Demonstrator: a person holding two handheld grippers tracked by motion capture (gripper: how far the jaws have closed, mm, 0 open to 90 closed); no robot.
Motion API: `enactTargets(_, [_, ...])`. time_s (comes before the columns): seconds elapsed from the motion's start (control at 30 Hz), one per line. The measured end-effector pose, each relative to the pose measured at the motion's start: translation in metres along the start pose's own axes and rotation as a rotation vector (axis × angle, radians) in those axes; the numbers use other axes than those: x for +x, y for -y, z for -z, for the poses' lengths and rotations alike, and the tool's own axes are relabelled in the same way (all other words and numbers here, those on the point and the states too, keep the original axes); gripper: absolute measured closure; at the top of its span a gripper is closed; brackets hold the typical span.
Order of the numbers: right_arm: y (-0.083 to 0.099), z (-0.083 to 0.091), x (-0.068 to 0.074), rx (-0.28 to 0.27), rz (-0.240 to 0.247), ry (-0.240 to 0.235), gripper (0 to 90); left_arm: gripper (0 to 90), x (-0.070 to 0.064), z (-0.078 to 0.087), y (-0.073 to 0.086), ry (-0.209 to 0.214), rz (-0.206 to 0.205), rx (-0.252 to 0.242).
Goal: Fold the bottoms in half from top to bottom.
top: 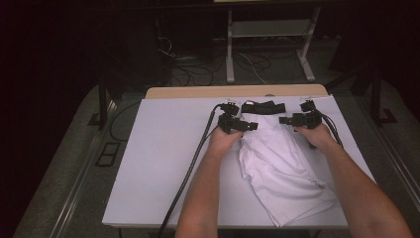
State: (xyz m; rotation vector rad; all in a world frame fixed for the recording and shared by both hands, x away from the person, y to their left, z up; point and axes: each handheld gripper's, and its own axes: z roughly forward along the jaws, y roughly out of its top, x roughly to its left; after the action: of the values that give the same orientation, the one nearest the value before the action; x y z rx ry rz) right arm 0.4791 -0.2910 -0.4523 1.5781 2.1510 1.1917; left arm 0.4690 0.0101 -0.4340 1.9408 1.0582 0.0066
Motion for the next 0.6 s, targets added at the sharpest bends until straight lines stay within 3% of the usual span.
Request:
enactTargets(0.2, [0.0023, -0.0015, -0.0010, 0.010, -0.014, 0.002, 23.6, 13.2, -0.0006, -0.0059, 0.0026, -0.015, 0.004, 0.009])
enactTargets(0.4, [0.0040, -0.0051, 0.0034, 0.023, 0.002, 0.002, 25.4, 13.8, -0.0003, -0.0079, 0.0055, -0.049, -0.001, 0.027])
enactTargets(0.6, [0.0042, -0.0058, 0.0060, 0.020, 0.005, -0.006, 25.0, 13.9, 0.0001, -0.0031, 0.0065, -0.034, 0.008, 0.009])
